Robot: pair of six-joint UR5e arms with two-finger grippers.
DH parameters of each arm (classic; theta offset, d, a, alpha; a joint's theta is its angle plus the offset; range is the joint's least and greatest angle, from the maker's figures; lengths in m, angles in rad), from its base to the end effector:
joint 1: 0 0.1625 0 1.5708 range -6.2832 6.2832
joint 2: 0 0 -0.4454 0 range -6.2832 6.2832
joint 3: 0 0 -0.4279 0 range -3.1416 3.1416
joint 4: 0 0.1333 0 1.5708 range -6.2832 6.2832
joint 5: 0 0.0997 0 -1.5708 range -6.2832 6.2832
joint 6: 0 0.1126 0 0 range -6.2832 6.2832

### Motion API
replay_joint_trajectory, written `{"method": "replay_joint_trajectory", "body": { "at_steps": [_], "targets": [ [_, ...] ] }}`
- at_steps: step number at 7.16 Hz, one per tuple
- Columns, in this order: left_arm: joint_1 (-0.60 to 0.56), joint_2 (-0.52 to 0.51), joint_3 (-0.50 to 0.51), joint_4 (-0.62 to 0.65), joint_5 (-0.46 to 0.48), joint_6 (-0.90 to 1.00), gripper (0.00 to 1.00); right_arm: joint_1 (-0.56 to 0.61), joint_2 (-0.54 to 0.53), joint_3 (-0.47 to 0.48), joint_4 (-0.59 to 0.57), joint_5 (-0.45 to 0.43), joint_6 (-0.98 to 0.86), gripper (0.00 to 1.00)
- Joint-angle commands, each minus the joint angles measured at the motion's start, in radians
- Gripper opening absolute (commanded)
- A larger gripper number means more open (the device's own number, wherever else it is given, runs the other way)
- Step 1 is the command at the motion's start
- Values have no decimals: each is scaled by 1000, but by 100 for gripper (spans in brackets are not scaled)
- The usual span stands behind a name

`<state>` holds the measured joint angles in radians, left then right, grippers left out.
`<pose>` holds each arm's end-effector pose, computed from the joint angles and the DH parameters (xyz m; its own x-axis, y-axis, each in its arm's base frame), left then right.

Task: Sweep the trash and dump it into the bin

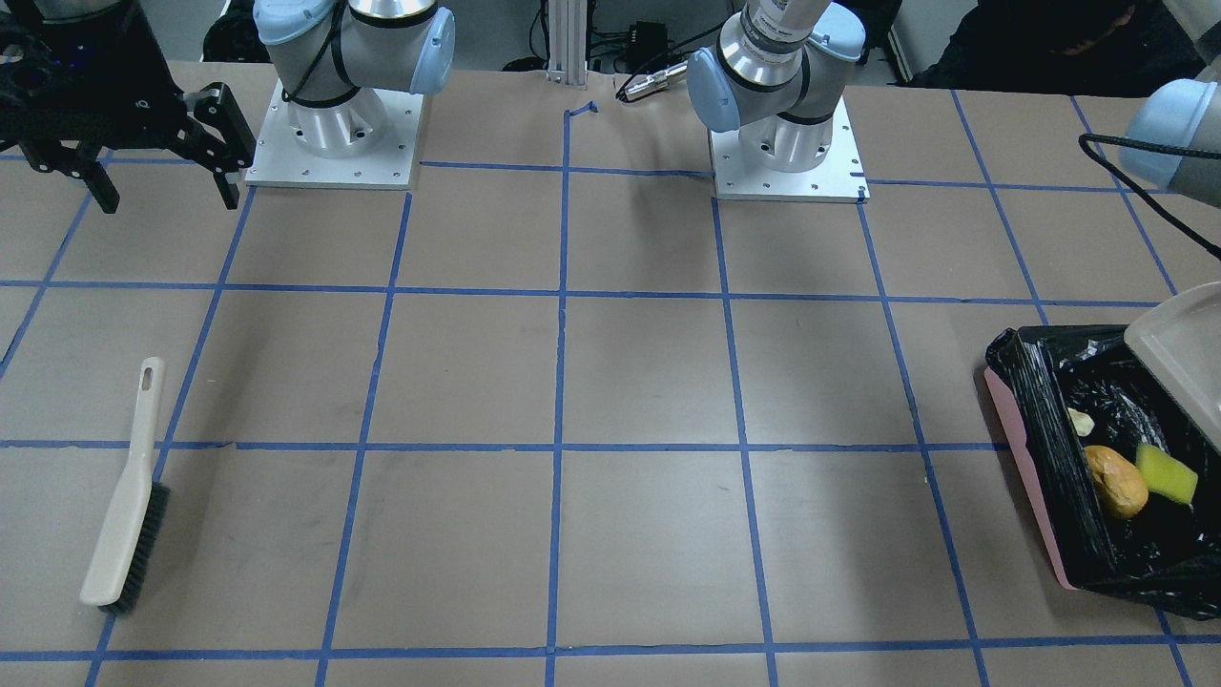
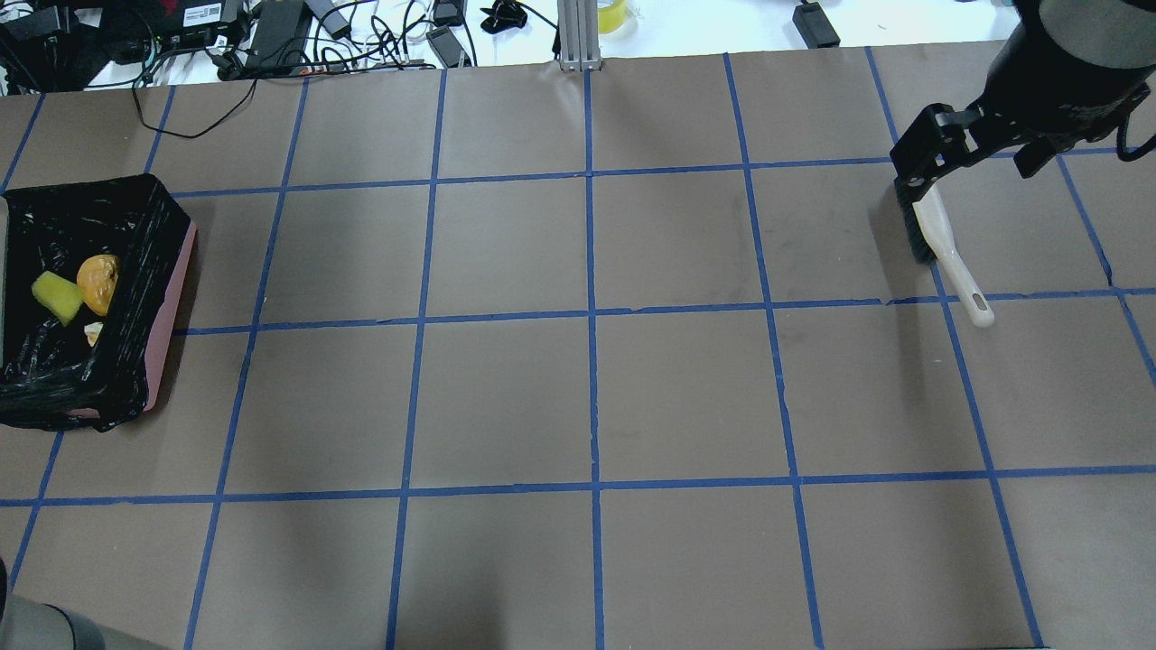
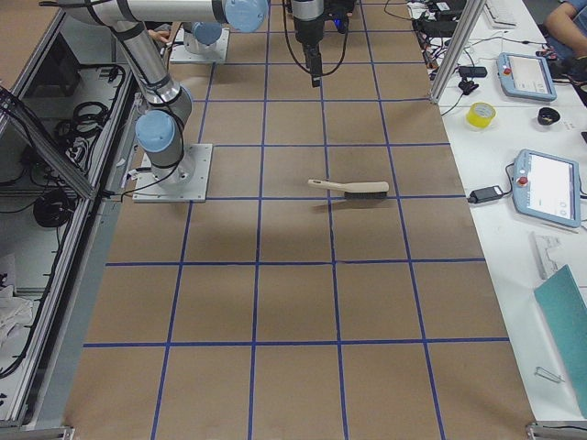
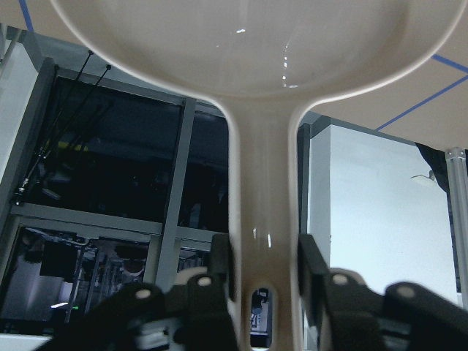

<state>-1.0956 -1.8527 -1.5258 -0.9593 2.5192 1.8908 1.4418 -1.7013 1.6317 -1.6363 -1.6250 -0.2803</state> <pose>0.2632 -0.6030 0.4653 -0.2839 0.9526 -0.1095 0.4969 0.2438 0.8329 0.0640 -0.4952 0.5359 -0.9859 -0.1415 0.0889 -0.1512 0.9818 -0.1146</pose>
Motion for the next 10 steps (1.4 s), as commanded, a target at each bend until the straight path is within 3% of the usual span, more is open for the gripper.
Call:
{"method": "replay_joint_trajectory", "body": {
  "at_steps": [1, 3, 6, 8, 9, 10],
  "targets": [
    [-9, 30, 34, -9, -144, 71, 0, -1, -1, 0, 13, -7, 0, 100],
    [-18, 69, 55, -33, -351, 80, 0, 0, 3, -1, 13, 5, 0, 100],
    [-21, 35, 53, -67, -821, 4, 0, 0, 0, 2, 13, 5, 0, 100],
    [-61, -2, 53, -111, -978, -65, 0, 0, 2, 2, 13, 7, 0, 100],
    [-93, -44, 55, -131, -1152, -62, 0, 0, 2, 2, 13, 7, 0, 100],
    [-140, -92, 55, -168, -1189, -71, 0, 0, 2, 2, 13, 7, 0, 100]
  ]
}}
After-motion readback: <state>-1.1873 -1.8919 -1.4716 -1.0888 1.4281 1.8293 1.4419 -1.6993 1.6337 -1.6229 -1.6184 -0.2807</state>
